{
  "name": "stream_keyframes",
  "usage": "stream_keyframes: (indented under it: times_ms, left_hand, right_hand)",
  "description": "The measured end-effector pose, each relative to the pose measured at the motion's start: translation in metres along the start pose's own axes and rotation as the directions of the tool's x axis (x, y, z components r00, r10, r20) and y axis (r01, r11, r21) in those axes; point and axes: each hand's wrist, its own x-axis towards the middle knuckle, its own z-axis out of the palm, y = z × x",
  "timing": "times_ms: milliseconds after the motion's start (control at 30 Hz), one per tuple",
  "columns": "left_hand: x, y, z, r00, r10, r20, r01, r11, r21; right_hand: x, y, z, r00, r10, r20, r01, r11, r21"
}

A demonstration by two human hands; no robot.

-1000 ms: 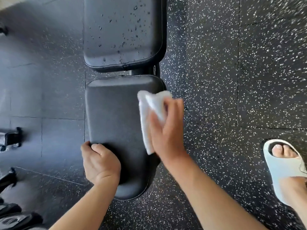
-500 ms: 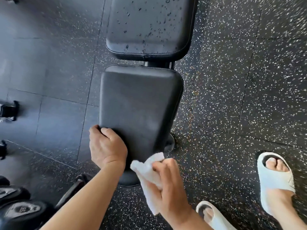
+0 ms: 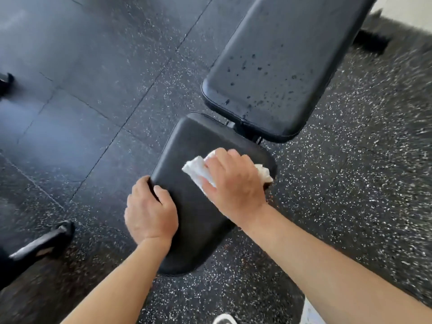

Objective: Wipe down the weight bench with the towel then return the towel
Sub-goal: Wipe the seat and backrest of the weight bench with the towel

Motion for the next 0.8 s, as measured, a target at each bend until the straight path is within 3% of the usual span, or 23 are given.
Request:
stream_keyframes:
  times_ms: [100, 200, 400, 800]
  left_hand:
    - [0.002, -0.001, 0.0, 1.0, 0.005, 0.01, -0.005, 1.0, 0.003]
    - [0.004, -0.002, 0.001, 1.0, 0.012, 0.029, -0.012, 0.999, 0.031]
    - [0.006, -0.007, 0.003, 0.999, 0.028, 0.036, -0.028, 0.999, 0.014]
    - [0.008, -0.008, 0.003, 1.0, 0.005, 0.022, -0.006, 0.999, 0.053]
  right_hand:
    - [-0.002, -0.006, 0.009, 0.978, -0.21, 0.009, 0.208, 0.976, 0.067]
    - [0.034, -0.001, 0.02, 0.956, -0.293, 0.022, 0.288, 0.949, 0.128]
    - [0.12, -0.022, 0.064, 0.952, -0.293, 0.084, 0.281, 0.95, 0.133]
    - [0.129, -0.029, 0.067, 0.945, -0.266, 0.189, 0.253, 0.963, 0.093]
